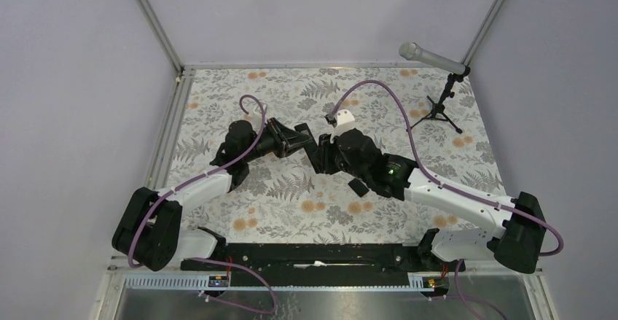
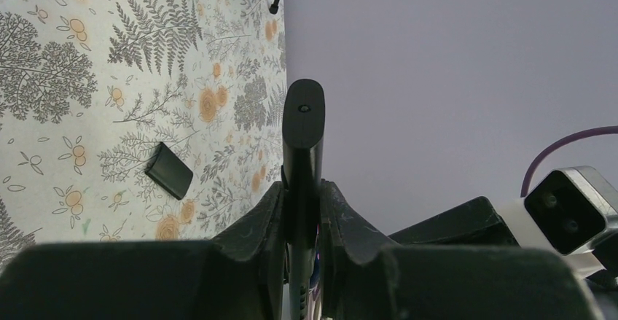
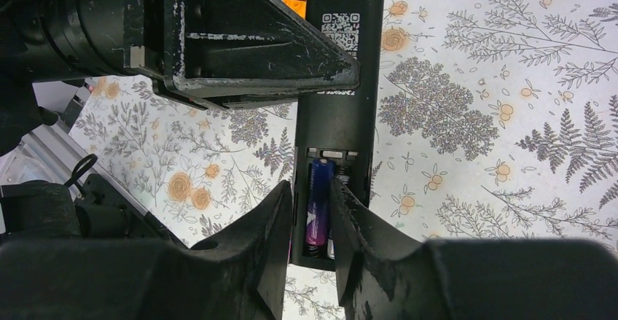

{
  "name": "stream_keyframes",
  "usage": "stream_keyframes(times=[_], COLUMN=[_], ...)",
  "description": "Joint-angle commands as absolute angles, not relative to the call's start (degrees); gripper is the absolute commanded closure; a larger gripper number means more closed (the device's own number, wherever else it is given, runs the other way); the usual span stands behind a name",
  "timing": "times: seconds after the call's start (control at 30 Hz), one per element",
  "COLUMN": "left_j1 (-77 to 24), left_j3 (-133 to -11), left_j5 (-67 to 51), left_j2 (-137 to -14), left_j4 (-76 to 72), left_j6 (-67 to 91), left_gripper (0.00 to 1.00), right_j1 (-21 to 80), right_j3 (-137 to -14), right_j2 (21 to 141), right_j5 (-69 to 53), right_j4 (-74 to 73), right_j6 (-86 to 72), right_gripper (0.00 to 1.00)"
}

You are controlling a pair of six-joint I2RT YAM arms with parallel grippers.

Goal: Load the batteries into the remote control

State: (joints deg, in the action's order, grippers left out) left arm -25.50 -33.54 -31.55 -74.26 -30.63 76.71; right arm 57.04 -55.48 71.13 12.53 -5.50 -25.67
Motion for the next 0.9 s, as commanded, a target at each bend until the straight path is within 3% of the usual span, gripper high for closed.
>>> stream_keyframes(times=[0.0, 0.17, 0.2, 0.3, 0.43, 0.7, 0.87], left_j1=[-25.75, -25.75, -25.75, -25.67, -25.54, -24.22, -24.26], left_j3=[-36.78, -37.30, -37.37, -37.54, -38.17, -36.72, -38.15], left_j5=[-32.96, -32.91, -32.88, -32.88, -32.66, -30.26, -28.58], left_j2=[-73.61, -73.70, -73.58, -73.56, -73.40, -71.74, -70.36], left_j4=[-35.75, -35.52, -35.51, -35.52, -35.85, -42.70, -42.52], left_j6=[77.38, 76.88, 76.64, 75.83, 74.42, 78.45, 80.46], left_gripper=[1.00, 1.00, 1.00, 1.00, 1.00, 1.00, 1.00], right_j1=[56.89, 56.87, 56.91, 56.81, 55.09, 45.44, 44.90], right_j3=[-59.59, -61.50, -62.39, -66.14, -70.95, -64.56, -63.16], right_j2=[70.22, 69.45, 69.36, 69.54, 69.79, 64.41, 64.73], right_j5=[13.44, 14.84, 15.57, 17.43, 18.80, 6.91, 0.98], right_j4=[-8.88, -10.90, -11.82, -16.51, -23.41, -18.03, -14.13], right_j6=[-24.75, -26.58, -27.43, -28.95, -34.10, -57.11, -68.51], right_gripper=[0.66, 0.61, 0.56, 0.28, 0.03, 0.00, 0.00])
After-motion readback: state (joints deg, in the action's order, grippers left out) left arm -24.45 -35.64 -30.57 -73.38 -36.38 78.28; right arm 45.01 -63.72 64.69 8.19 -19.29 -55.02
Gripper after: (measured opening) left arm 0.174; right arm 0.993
